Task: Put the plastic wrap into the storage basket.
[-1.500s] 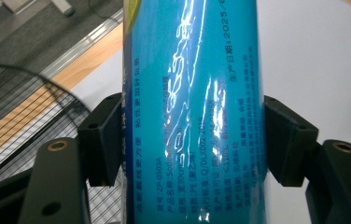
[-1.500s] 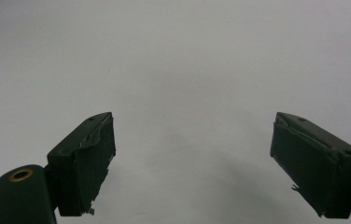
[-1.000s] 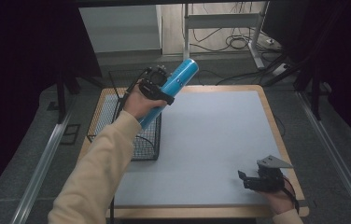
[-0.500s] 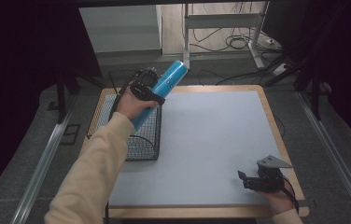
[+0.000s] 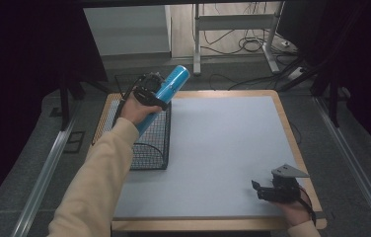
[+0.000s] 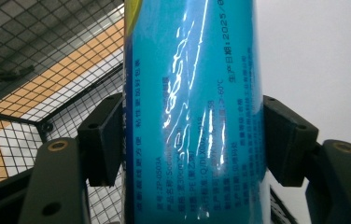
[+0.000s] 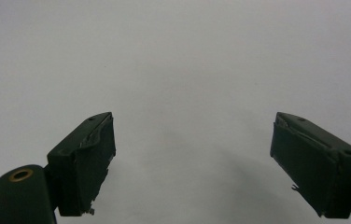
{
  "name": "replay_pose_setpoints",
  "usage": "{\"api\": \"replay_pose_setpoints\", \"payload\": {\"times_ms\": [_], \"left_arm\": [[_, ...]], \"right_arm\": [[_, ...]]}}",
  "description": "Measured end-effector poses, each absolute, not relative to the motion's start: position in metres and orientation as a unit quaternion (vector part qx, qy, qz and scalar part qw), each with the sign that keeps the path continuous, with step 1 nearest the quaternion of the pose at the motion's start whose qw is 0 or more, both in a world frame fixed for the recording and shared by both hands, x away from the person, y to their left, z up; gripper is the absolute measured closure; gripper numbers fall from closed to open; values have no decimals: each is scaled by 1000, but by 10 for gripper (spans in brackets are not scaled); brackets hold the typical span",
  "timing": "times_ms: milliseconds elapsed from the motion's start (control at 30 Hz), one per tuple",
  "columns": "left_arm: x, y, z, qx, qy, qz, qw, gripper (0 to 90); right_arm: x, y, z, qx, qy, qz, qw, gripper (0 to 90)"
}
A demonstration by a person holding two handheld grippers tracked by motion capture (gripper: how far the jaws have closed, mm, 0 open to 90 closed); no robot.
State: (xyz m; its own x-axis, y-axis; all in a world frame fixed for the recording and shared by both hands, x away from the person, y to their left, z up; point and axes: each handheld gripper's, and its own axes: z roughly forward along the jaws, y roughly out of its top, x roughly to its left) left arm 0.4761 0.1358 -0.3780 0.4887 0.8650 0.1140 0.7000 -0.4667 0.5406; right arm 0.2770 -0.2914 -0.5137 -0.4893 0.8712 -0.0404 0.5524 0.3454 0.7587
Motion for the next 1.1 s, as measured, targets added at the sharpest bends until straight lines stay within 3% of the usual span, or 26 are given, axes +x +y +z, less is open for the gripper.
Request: {"api": "replay_pose_setpoints", "payload": {"times_ms": [1100], "left_arm": [[506,141,-425,844,485,178,147,317]], "right_arm": [[277,-290,-515,446,794,346,226,142]]}}
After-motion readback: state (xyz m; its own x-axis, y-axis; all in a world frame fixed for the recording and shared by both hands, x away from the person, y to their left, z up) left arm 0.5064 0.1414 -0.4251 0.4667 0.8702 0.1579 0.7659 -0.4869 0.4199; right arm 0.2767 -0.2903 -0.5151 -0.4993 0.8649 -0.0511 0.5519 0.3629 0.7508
